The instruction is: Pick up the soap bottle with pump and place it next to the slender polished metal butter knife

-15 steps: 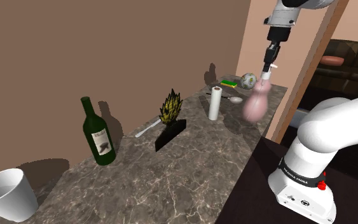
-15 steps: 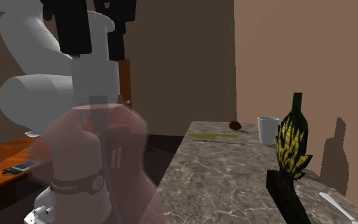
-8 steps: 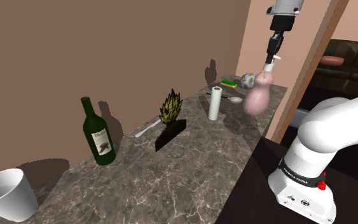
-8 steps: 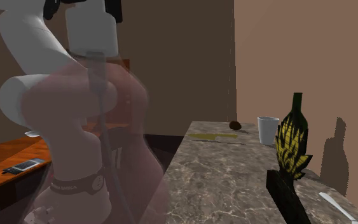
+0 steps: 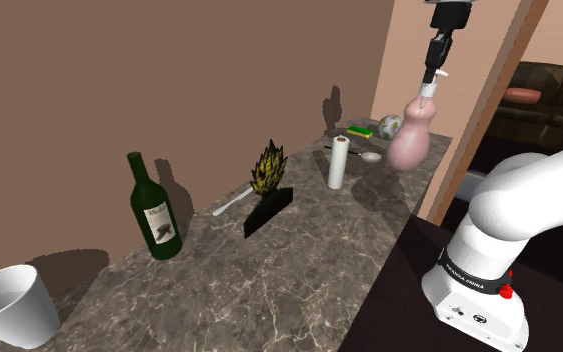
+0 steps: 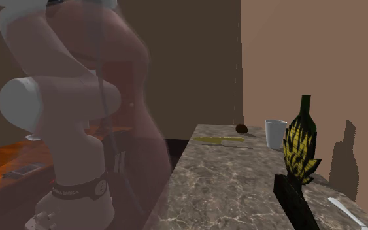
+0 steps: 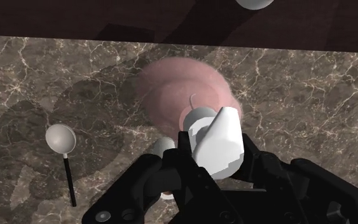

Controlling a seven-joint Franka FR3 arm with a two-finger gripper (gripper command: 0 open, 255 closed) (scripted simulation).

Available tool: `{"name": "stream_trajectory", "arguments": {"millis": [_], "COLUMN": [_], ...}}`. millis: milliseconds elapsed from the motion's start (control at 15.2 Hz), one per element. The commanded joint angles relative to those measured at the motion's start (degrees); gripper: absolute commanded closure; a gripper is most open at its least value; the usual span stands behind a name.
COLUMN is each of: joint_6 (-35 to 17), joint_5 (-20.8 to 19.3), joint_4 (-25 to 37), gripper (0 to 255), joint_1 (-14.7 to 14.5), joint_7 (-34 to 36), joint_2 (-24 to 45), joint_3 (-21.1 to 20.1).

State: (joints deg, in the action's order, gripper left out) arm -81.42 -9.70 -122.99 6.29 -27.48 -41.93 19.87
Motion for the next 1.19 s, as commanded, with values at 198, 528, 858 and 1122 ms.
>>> {"name": "stream_trajectory", "arguments": {"millis": [198, 528, 858, 1122], "joint_6": [3.4, 6.8, 10.4, 13.3], "joint_5": [0.6, 1.1, 1.6, 2.0], "joint_4": [5.1, 10.4, 16.1, 21.0], "gripper": [255, 255, 255, 255], "joint_1": [-0.4, -0.8, -1.3, -1.6], "joint_7": [-0.1, -0.4, -0.7, -1.0], "joint_2": [1.7, 3.6, 5.8, 7.8], "joint_3": [-0.3, -0.6, -0.6, -0.6]}}
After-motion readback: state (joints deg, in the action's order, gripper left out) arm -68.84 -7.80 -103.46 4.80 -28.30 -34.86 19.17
